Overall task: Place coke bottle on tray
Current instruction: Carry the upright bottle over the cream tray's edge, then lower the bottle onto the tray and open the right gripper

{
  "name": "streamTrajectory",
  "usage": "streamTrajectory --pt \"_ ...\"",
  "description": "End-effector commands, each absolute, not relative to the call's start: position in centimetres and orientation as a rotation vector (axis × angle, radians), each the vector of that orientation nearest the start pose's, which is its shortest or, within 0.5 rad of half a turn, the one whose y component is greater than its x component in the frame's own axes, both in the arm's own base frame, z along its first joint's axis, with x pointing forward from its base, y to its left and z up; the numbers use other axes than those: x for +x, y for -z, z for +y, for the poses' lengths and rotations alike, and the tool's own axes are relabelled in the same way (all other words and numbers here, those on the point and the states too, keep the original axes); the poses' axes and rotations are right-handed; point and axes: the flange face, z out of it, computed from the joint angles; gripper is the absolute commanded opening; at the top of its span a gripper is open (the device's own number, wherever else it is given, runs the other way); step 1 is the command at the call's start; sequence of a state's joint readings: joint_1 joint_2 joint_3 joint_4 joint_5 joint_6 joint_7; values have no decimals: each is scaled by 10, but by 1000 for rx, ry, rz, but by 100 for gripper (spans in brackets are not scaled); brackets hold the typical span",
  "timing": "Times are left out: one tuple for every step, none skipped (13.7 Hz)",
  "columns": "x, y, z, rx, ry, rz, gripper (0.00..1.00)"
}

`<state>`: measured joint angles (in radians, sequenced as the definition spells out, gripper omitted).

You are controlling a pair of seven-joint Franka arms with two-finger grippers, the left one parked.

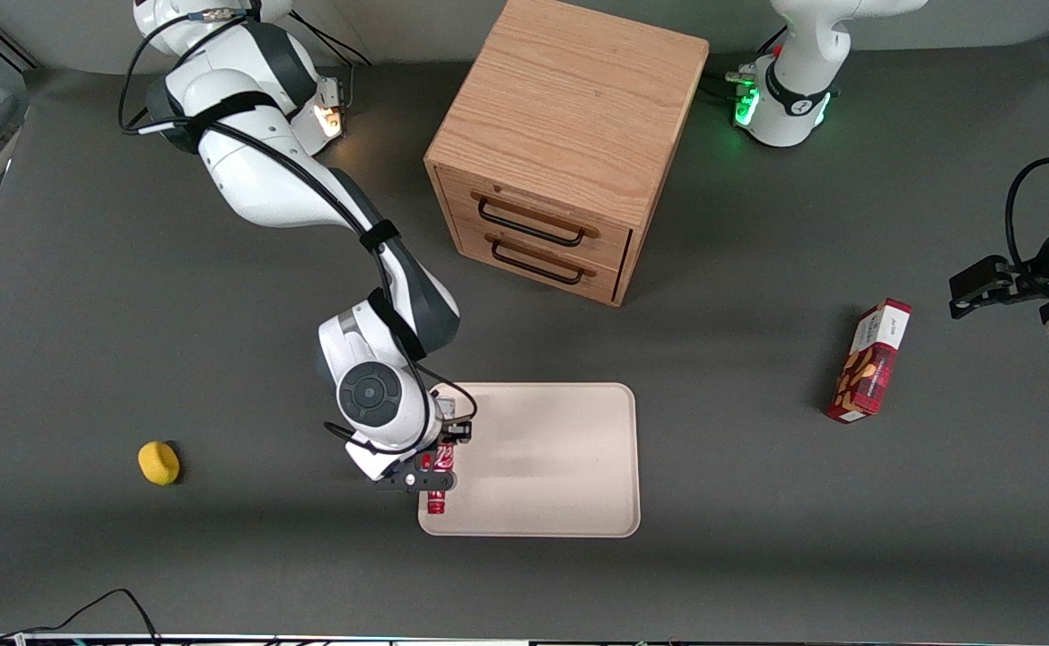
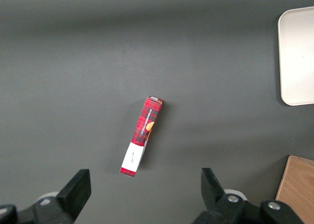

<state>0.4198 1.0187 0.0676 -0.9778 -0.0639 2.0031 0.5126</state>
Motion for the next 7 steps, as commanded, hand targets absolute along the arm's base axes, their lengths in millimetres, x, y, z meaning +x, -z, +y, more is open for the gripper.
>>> streamTrajectory --pt "713 -226 348 -3136 85 20 0" --pt "714 -222 347 -3135 93 20 0" --pt "713 -221 348 -3137 92 12 0" --pt "713 -212 346 -3150 89 11 0" --pt "713 -208 346 -3151 89 11 6" --pt "713 -206 346 -3152 87 11 16" --pt "713 -204 345 -3154 84 12 36"
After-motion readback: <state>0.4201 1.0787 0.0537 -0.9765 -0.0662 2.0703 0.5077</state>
